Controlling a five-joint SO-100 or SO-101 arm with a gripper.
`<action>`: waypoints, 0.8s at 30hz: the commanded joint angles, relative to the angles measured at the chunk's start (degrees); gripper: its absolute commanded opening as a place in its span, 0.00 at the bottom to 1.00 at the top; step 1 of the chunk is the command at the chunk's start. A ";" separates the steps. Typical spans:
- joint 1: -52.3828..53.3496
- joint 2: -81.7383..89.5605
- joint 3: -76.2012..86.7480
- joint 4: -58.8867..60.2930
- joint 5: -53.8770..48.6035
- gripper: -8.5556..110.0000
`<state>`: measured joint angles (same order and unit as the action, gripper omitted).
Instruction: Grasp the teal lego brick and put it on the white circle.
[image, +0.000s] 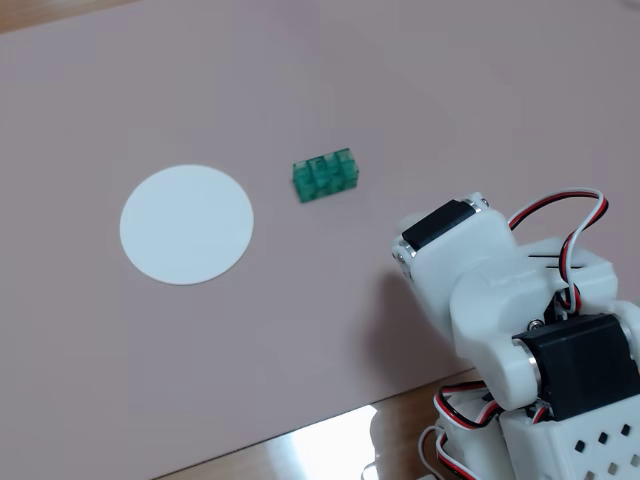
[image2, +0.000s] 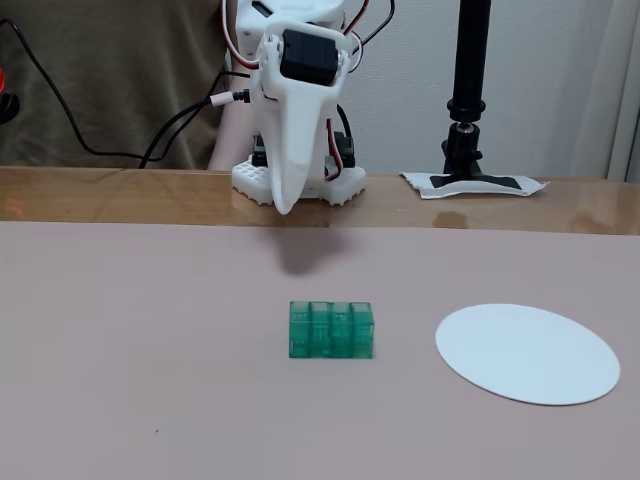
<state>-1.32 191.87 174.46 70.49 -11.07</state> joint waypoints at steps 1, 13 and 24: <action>0.18 0.35 -0.18 -0.53 0.00 0.07; 0.18 0.35 -0.18 -0.53 -0.35 0.07; 0.18 0.35 -0.18 -0.53 -0.35 0.07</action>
<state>-1.32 191.87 174.46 70.49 -11.34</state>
